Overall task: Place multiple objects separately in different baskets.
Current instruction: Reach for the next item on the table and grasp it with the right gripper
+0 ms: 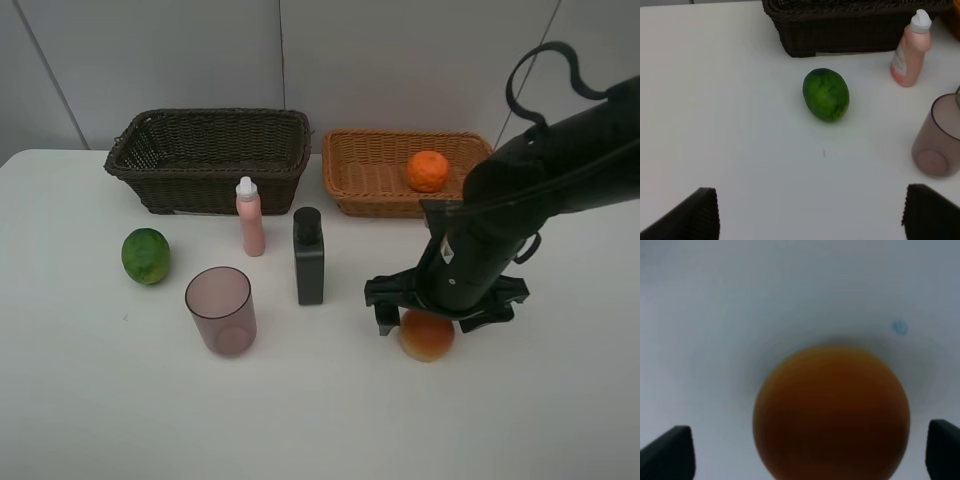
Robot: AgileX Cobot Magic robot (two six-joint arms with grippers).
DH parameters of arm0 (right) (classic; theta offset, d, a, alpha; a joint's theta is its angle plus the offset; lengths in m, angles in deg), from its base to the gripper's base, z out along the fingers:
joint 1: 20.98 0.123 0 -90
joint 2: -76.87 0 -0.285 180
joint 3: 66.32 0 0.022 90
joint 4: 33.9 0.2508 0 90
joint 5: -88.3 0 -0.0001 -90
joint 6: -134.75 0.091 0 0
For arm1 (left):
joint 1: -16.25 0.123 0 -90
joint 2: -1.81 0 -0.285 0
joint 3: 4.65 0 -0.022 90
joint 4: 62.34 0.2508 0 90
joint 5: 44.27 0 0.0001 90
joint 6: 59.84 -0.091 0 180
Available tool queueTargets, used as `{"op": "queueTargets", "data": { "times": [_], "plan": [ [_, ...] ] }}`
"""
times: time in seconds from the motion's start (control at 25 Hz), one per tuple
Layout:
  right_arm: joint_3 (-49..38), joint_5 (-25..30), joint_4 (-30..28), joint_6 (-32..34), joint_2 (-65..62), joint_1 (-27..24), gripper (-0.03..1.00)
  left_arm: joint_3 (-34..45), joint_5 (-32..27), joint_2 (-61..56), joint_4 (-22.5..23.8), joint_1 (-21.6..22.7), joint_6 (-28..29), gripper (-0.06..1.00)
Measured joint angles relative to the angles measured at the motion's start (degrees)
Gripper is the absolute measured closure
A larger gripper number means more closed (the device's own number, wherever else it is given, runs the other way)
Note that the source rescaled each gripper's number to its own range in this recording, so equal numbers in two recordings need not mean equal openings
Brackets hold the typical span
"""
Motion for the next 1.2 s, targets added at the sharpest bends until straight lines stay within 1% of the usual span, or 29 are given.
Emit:
{"op": "queueTargets", "data": {
  "times": [0.36,0.88,1.2],
  "plan": [
    [0.00,-1.19,-1.28,0.12,3.84,0.00,-0.03,0.00,0.00,0.00,0.00,0.00,0.00,-0.01],
    [0.00,-1.93,-2.73,0.12,4.11,0.00,-0.03,0.00,0.00,0.00,0.00,0.00,0.00,-0.01],
    [0.00,-3.59,-3.06,0.12,4.11,0.00,-0.03,0.00,0.00,0.00,0.00,0.00,0.00,-0.01]
  ]
}}
